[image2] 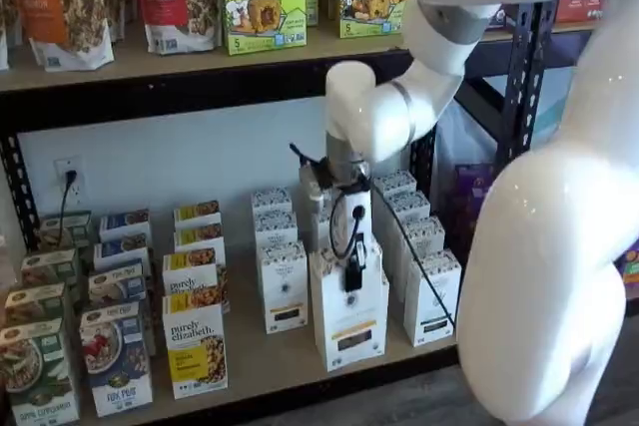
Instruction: Pick up the white box with a yellow strip in the middle, on the bottom shelf, the fourth box from the left
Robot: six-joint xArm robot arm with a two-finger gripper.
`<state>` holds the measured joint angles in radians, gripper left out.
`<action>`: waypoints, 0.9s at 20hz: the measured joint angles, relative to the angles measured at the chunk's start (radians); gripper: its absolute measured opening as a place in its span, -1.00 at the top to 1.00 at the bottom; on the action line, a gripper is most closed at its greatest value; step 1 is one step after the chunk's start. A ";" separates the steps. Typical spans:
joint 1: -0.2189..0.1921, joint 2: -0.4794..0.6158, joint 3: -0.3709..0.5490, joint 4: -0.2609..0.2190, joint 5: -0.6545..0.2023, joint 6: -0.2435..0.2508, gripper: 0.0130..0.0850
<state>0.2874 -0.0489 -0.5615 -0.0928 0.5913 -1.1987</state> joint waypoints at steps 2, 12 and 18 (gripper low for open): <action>0.001 -0.035 0.011 0.016 0.018 -0.013 0.22; 0.012 -0.176 0.027 0.072 0.120 -0.047 0.22; 0.032 -0.232 0.031 0.079 0.174 -0.032 0.22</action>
<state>0.3199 -0.2814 -0.5300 -0.0140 0.7654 -1.2307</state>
